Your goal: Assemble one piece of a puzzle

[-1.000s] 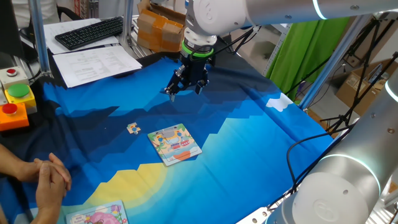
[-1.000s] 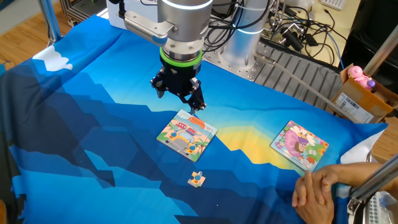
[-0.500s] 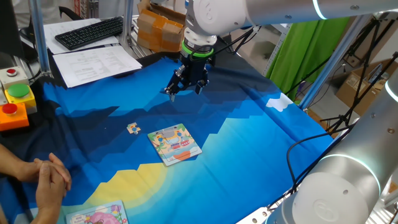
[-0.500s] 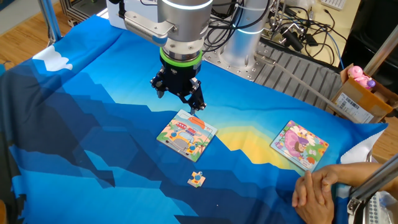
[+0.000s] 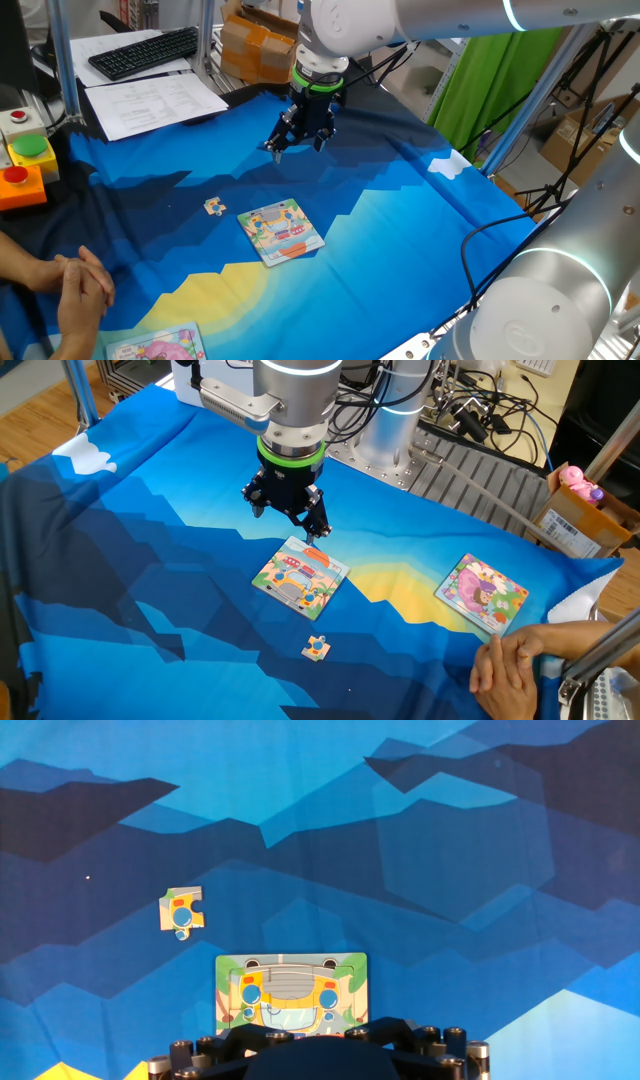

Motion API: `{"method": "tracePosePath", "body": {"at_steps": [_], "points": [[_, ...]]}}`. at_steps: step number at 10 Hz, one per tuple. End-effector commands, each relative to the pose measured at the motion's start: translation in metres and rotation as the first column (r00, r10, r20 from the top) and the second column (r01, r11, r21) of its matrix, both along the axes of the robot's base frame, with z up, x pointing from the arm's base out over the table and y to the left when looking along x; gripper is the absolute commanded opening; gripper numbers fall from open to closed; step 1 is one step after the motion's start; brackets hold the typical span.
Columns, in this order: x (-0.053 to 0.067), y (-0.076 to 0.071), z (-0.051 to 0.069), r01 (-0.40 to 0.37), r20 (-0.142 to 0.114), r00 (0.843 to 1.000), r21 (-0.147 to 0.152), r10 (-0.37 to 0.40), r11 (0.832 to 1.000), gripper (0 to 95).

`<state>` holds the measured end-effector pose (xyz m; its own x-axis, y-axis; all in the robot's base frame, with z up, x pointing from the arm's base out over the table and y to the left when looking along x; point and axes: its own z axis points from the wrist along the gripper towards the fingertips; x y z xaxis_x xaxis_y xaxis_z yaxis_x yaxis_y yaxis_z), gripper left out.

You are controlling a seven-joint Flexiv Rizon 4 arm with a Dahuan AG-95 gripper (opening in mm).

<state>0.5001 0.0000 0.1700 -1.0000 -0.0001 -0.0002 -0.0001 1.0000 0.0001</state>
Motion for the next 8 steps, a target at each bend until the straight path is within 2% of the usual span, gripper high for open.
{"method": "tracePosePath", "body": {"at_steps": [1,2,5,8], "points": [[0.0,0.0,0.0,0.0,0.0,1.0,0.0,0.0,1.0,95.0],[-0.002,0.001,-0.001,0.046,-0.117,0.992,0.057,-0.039,0.997,0.0],[-0.02,0.005,-0.006,0.085,-0.121,0.99,0.05,-0.078,0.995,0.0],[-0.021,0.005,-0.007,0.096,-0.128,0.988,0.049,-0.089,0.994,0.0]]}}
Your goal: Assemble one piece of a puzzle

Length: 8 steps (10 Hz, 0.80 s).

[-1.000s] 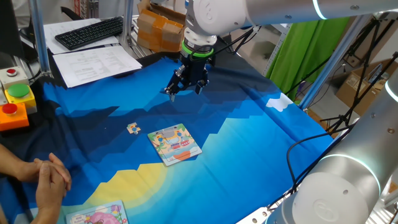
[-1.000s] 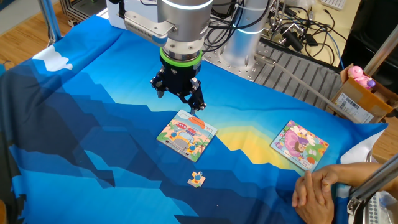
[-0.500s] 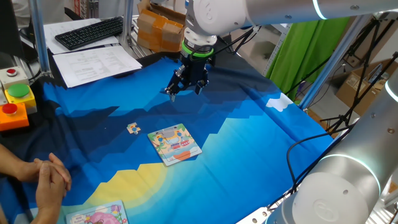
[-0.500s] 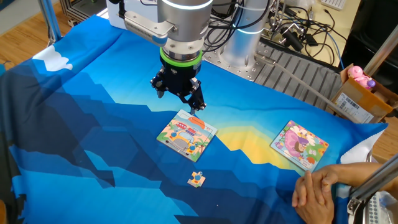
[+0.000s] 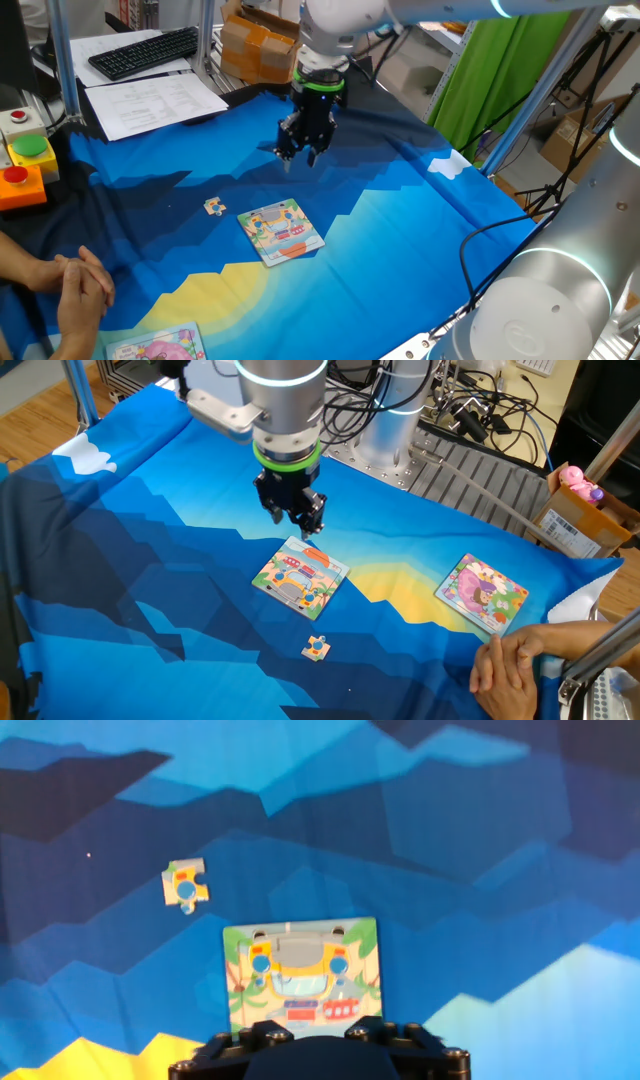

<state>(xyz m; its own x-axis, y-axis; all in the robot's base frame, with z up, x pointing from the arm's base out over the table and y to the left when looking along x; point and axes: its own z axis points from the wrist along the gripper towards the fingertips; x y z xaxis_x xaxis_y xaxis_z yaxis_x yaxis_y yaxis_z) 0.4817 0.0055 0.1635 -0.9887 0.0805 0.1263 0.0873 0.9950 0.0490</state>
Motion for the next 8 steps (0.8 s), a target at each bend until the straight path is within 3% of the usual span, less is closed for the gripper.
{"method": "tracePosePath", "body": {"at_steps": [1,4,6,8], "points": [[-0.003,0.0,0.0,0.007,-0.003,1.0,0.002,-0.007,1.0,0.0],[-0.003,0.005,0.001,-0.007,0.002,1.0,0.003,0.007,1.0,0.0],[-0.002,0.021,-0.002,0.018,0.016,1.0,0.001,-0.018,1.0,0.0],[0.005,0.039,-0.006,0.034,0.013,0.999,0.002,-0.035,0.999,0.0]]}}
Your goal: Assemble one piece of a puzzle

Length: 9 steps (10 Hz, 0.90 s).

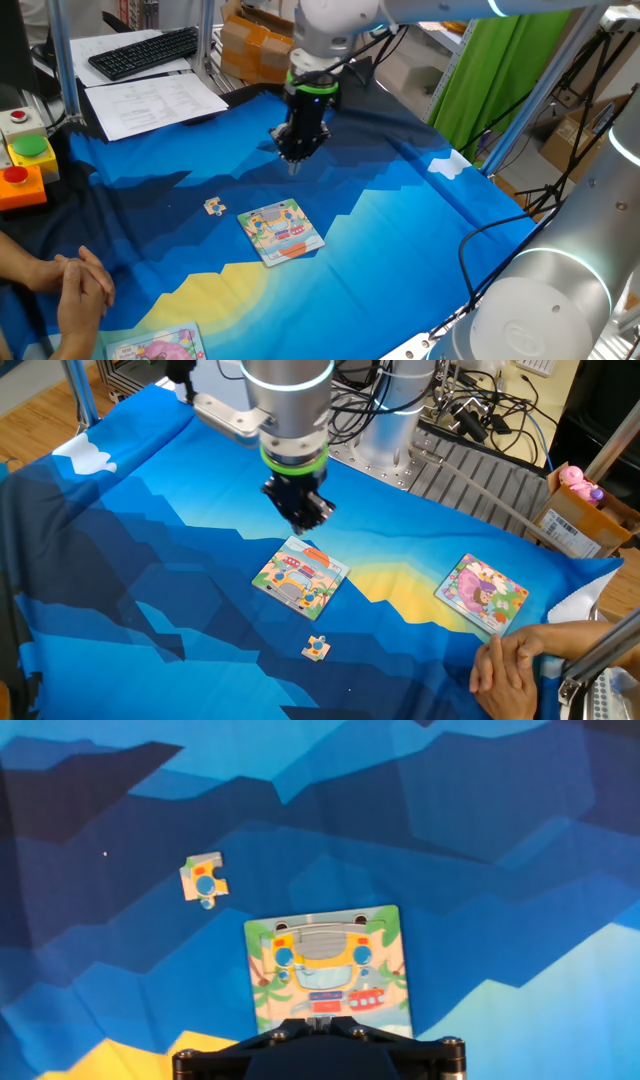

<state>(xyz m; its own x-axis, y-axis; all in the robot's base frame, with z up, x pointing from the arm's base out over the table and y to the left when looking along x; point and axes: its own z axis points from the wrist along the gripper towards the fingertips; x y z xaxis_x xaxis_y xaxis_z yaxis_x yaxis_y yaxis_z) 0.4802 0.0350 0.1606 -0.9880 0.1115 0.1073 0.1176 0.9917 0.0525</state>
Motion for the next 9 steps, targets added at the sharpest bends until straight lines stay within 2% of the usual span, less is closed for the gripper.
{"method": "tracePosePath", "body": {"at_steps": [1,3,4,5,7,9], "points": [[0.011,0.016,-0.006,-0.001,-0.01,1.0,0.002,0.001,1.0,0.0],[0.026,0.03,-0.014,-0.001,-0.012,1.0,0.001,0.001,1.0,0.0],[0.039,0.038,-0.021,0.006,-0.009,1.0,0.0,-0.006,1.0,0.0],[0.045,0.04,-0.026,0.0,-0.009,1.0,0.001,0.0,1.0,0.0],[0.057,0.048,-0.04,0.005,-0.011,1.0,0.002,-0.005,1.0,0.0],[0.062,0.058,-0.05,0.014,-0.013,1.0,0.0,-0.014,1.0,0.0]]}}
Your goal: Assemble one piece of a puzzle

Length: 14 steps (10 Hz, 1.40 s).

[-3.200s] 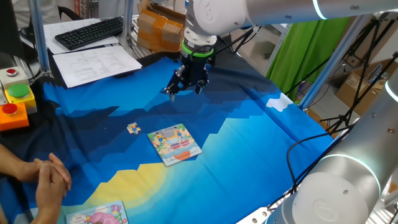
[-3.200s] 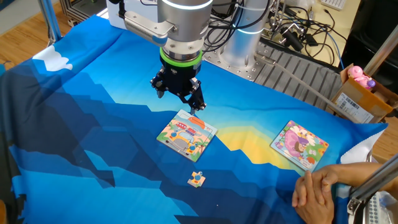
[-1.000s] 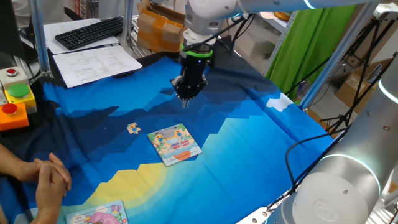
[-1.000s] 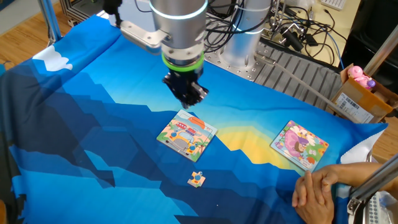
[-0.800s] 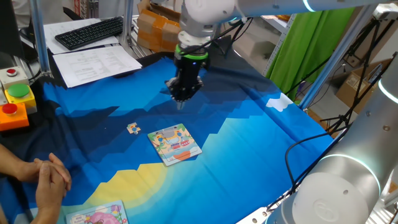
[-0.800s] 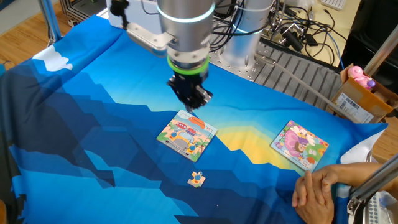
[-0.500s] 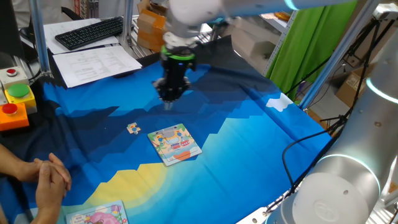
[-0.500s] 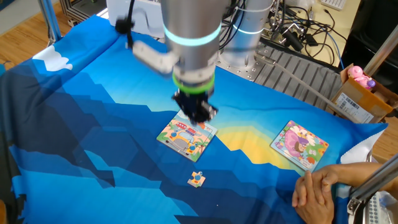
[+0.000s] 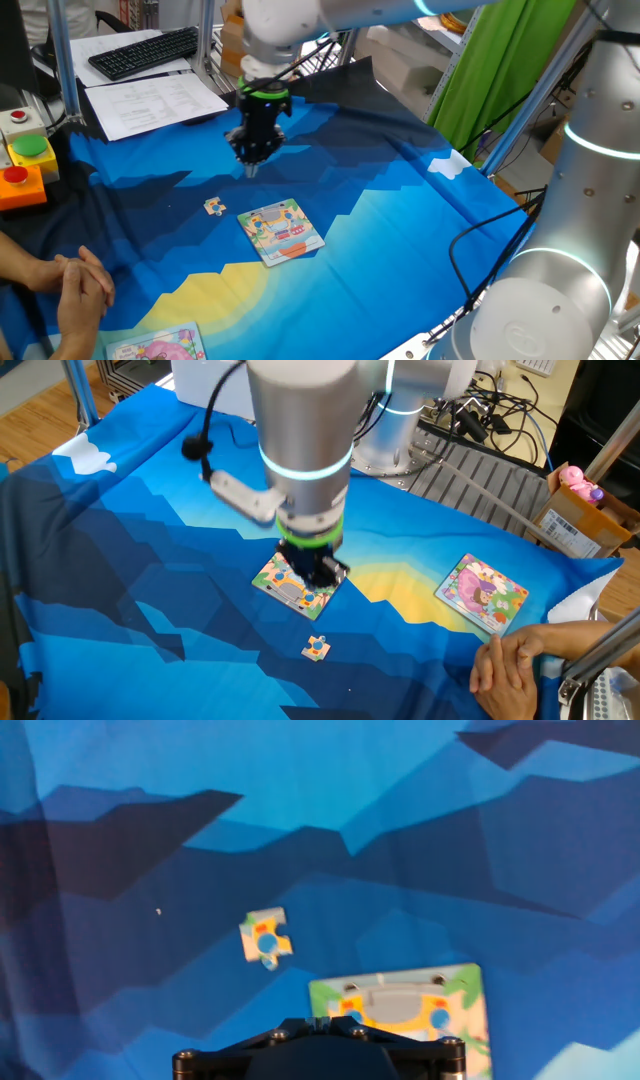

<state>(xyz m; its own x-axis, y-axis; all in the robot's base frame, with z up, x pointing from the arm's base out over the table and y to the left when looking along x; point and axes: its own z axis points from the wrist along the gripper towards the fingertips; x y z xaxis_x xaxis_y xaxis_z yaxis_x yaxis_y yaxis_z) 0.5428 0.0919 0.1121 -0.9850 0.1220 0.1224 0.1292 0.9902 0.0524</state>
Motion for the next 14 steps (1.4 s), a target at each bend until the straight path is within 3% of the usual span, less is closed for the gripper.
{"method": "tracePosePath", "body": {"at_steps": [1,6,8,9,14], "points": [[-0.0004,0.0057,-0.005,0.004,0.003,1.0,0.0,-0.004,1.0,0.0],[-0.0023,0.0105,-0.0086,-0.06,0.001,0.998,-0.001,0.06,0.998,0.0],[-0.0013,0.01,-0.0066,-0.062,-0.023,0.998,0.011,0.062,0.998,0.0],[-0.0013,0.01,-0.0066,-0.044,-0.017,0.999,-0.013,0.044,0.999,0.0],[-0.0013,0.01,-0.0066,-0.05,-0.098,0.994,0.0,0.05,0.999,0.0]]}}
